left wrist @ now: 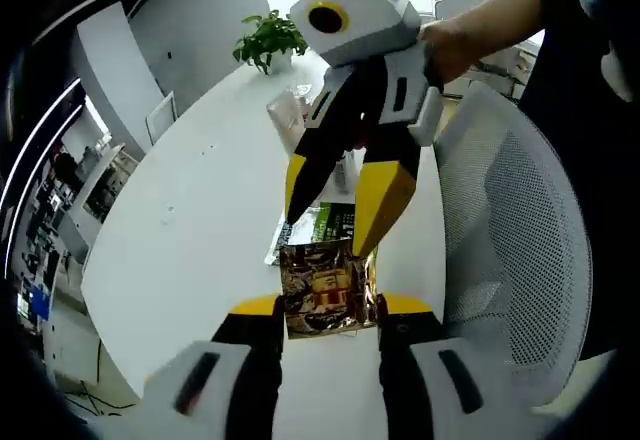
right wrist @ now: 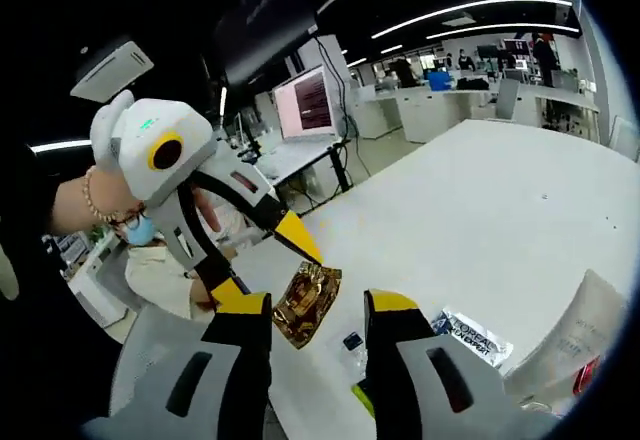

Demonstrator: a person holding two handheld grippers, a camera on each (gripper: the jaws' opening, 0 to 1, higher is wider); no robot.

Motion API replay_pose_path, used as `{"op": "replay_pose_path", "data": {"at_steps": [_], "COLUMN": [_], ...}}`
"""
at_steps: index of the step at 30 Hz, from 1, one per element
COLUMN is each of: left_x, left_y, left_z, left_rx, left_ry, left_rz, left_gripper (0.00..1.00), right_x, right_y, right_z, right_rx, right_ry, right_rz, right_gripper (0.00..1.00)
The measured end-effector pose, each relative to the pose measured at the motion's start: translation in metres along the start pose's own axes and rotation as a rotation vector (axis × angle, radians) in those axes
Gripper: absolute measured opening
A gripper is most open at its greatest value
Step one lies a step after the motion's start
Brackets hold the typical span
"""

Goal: Arrange the skincare products in the storage area until every visible bottle or jar stands upright without overlapping.

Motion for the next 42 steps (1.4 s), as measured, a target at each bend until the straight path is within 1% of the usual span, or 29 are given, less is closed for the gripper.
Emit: {"op": "replay_pose_path", "data": {"at_steps": [1,4,6,7,10,14,17,19,20,21,22,23,24,25,26,27,29,30,32,34,36,37,38,39,40,41,42], "left_x": [-0.001,0.004,0.007,0.008,0.011,0.014,0.017,0.019,0.019,0.019,0.019,0.019,0.020,0.021,0.019,0.017,0.014,0.012,0.012,0.012,0.010,0.009,0.011,0.014,0.016,0.019,0.018], "left_y": [0.000,0.002,0.003,0.003,0.005,0.004,0.004,0.005,0.005,0.004,0.004,0.004,0.006,0.008,0.007,0.007,0.006,0.005,0.004,0.002,0.001,0.000,-0.001,-0.003,-0.006,-0.010,-0.012], "left_z": [0.000,-0.007,-0.009,-0.010,-0.013,-0.013,-0.013,-0.014,-0.014,-0.013,-0.012,-0.010,-0.010,-0.012,-0.010,-0.010,-0.009,-0.009,-0.009,-0.009,-0.009,-0.009,-0.009,-0.009,-0.007,-0.005,-0.004], "left_rx": [0.000,-0.008,-0.008,-0.008,-0.009,-0.015,-0.014,-0.019,-0.019,-0.012,-0.010,-0.001,0.004,-0.015,-0.006,-0.005,0.011,0.014,0.023,0.034,0.046,0.053,0.060,0.068,0.074,0.092,0.097], "left_ry": [0.010,0.020,0.024,0.026,0.042,0.048,0.050,0.050,0.050,0.050,0.041,0.020,-0.032,-0.045,-0.043,-0.042,-0.055,-0.070,-0.106,-0.137,-0.157,-0.185,-0.229,-0.275,-0.306,-0.358,-0.382], "left_rz": [0.002,-0.003,-0.008,-0.007,0.004,0.000,-0.009,-0.012,-0.011,-0.009,-0.019,-0.034,-0.068,-0.101,-0.098,-0.093,-0.091,-0.095,-0.126,-0.153,-0.166,-0.184,-0.229,-0.289,-0.341,-0.414,-0.438], "left_gripper": [0.37,0.37,0.37,0.37,0.37,0.37,0.37,0.37,0.33,0.27,0.22,0.25,0.33,0.44,0.49,0.49,0.44,0.45,0.48,0.48,0.48,0.50,0.52,0.55,0.58,0.60,0.61], "right_x": [0.000,-0.005,-0.008,-0.008,-0.013,-0.019,-0.022,-0.021,-0.019,-0.019,-0.018,-0.018,-0.019,-0.020,-0.020,-0.022,-0.022,-0.022,-0.020,-0.018,-0.017,-0.015,-0.012,-0.009,-0.005,-0.003,0.001], "right_y": [-0.001,-0.001,0.001,0.000,-0.001,-0.003,-0.001,-0.002,-0.002,-0.004,-0.004,-0.006,-0.006,-0.006,-0.007,-0.008,-0.009,-0.009,-0.011,-0.012,-0.014,-0.015,-0.017,-0.018,-0.021,-0.022,-0.023], "right_z": [0.001,0.005,0.002,0.004,0.005,0.008,0.009,0.011,0.012,0.011,0.009,0.009,0.008,0.005,0.004,0.003,-0.001,-0.001,-0.002,-0.001,0.001,0.002,0.003,0.004,0.005,0.005,0.004], "right_rx": [0.005,0.040,0.040,0.041,0.056,0.054,0.060,0.071,0.078,0.084,0.074,0.081,0.074,0.057,0.056,0.060,0.047,0.047,0.038,0.042,0.037,0.036,0.036,0.036,0.035,0.036,0.034], "right_ry": [0.002,0.066,0.072,0.073,0.121,0.146,0.206,0.249,0.262,0.270,0.281,0.297,0.309,0.309,0.315,0.330,0.341,0.350,0.361,0.373,0.378,0.384,0.398,0.410,0.427,0.438,0.454], "right_rz": [-0.003,0.023,0.025,0.027,0.041,0.047,0.037,0.023,0.013,0.003,-0.009,-0.006,-0.009,-0.018,-0.023,-0.023,-0.033,-0.034,-0.041,-0.048,-0.063,-0.074,-0.089,-0.104,-0.134,-0.143,-0.165], "right_gripper": [0.31,0.30,0.29,0.29,0.23,0.17,0.13,0.08,0.03,0.02,0.01,0.01,0.01,0.01,0.01,0.01,0.01,0.01,0.01,0.01,0.01,0.01,0.01,0.01,0.01,0.01,0.01]}}
Point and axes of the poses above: the point that each gripper's makers call its tool centre point, and the gripper's own axes: y roughly forward along the fingers, z roughly to its left, x roughly out of its top, the point moved 1 cm from there along -y, roughly backward along the fingers, and after that the axes turned 14 degrees about -x, right-handed, at the moved point
